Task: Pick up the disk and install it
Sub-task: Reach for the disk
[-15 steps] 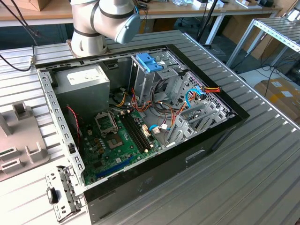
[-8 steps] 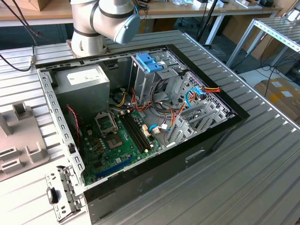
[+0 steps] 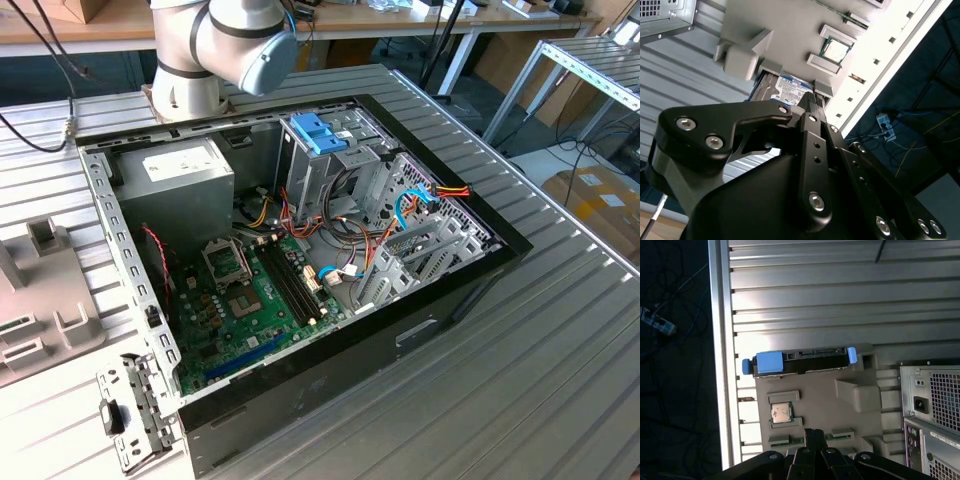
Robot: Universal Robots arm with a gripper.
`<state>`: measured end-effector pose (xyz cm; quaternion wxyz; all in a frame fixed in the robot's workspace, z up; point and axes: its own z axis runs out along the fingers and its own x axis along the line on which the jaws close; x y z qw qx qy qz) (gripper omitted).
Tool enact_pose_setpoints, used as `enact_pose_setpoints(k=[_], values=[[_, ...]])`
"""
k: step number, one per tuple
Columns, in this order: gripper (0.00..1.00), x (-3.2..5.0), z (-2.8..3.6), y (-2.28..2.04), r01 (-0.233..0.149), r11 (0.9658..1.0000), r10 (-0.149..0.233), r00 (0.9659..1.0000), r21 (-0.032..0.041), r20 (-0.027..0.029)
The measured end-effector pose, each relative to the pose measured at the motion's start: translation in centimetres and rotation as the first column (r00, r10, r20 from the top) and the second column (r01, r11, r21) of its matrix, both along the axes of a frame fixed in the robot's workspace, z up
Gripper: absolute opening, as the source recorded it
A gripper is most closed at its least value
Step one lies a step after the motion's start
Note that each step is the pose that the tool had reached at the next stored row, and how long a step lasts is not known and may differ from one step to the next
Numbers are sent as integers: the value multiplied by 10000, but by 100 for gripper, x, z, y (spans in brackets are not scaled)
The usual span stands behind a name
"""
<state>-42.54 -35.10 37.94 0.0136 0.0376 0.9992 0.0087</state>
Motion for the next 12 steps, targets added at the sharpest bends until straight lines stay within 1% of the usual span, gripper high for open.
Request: enact_pose_setpoints(k=[1,7,8,9,12], values=[[11,-4,-4,24,-1,10000,1,10000,0,1],[11,-15,-14,113,0,10000,0,10000,-1,0],[11,-17,-17,133,0,10000,0,10000,0,1],[11,-19,-19,143,-1,10000,1,10000,0,0],[11,-19,-19,143,-1,10000,1,10000,0,0]])
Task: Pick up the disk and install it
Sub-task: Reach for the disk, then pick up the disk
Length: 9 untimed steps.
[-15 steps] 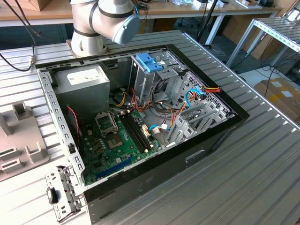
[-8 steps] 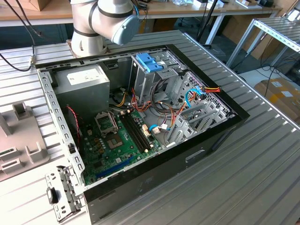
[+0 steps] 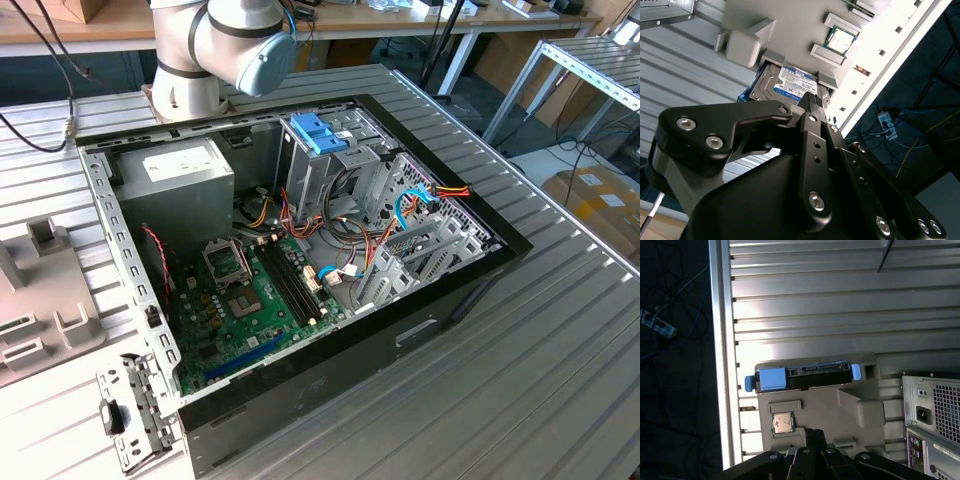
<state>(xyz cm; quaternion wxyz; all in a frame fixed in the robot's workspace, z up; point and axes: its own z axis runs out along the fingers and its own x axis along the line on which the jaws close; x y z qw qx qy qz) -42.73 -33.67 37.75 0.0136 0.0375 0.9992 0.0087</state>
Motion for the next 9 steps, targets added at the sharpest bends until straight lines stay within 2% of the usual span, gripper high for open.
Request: enact_pose_setpoints(k=[9], values=[[11,0,-1,0,-4,10000,4,10000,0,0]])
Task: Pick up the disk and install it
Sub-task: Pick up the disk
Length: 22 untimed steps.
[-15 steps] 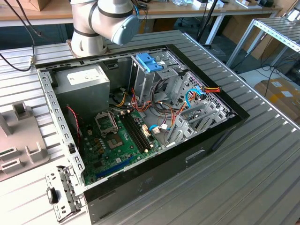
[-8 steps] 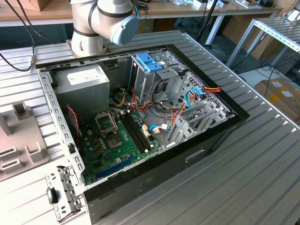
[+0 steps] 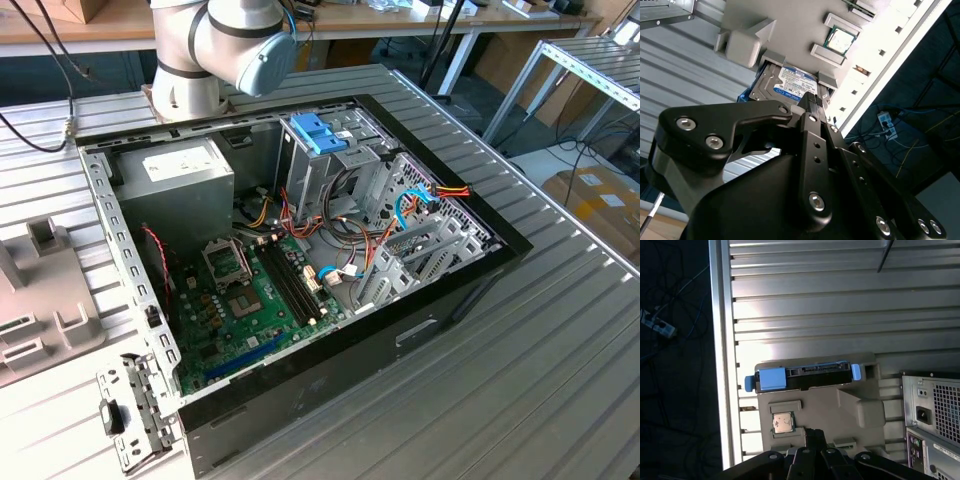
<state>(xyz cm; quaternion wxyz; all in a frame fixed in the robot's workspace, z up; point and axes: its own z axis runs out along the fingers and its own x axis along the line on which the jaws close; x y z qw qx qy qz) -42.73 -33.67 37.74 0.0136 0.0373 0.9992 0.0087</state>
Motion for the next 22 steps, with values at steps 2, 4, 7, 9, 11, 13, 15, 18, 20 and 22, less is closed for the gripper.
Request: enact_pose_setpoints(k=[2,4,7,9,11,13,15,18,20,22], values=[[11,0,0,0,-34,10000,34,10000,0,0],[11,0,0,0,-87,10000,87,10000,0,1],[11,0,0,0,-197,9998,197,9998,1,1],[11,0,0,0,-288,9996,288,9996,0,0],[11,0,0,0,-361,9993,361,9993,0,0],[11,0,0,0,-514,9987,514,9987,0,0],[11,0,0,0,-639,9980,639,9980,0,0],[11,0,0,0,-961,9954,961,9954,0,0],[11,0,0,0,-1133,9936,1133,9936,0,1],[11,0,0,0,-1254,9921,1254,9921,0,0]])
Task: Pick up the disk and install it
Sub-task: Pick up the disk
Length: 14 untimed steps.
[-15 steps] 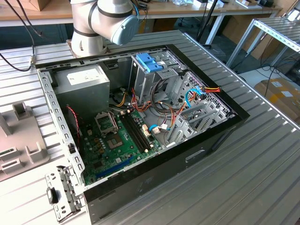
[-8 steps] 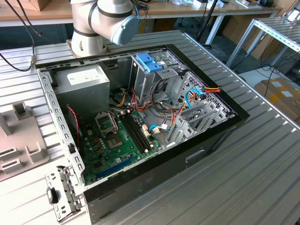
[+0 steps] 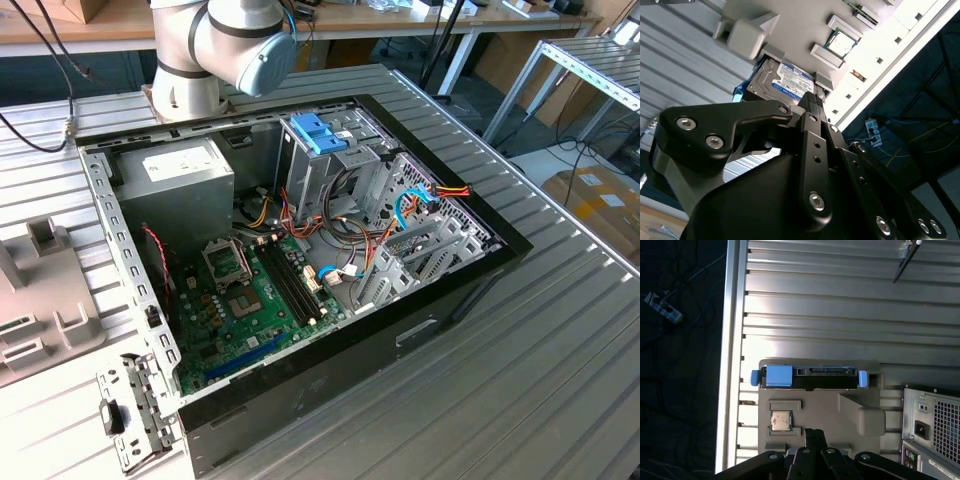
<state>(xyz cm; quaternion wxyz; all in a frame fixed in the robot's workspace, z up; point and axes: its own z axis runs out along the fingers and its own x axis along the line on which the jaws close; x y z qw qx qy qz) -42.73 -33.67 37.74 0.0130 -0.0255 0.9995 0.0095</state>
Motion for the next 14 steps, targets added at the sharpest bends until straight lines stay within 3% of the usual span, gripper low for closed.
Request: enact_pose_setpoints(k=[7,14], values=[[11,0,0,0,-513,9987,513,9987,0,0],[11,0,0,0,-995,9950,995,9950,0,0]])
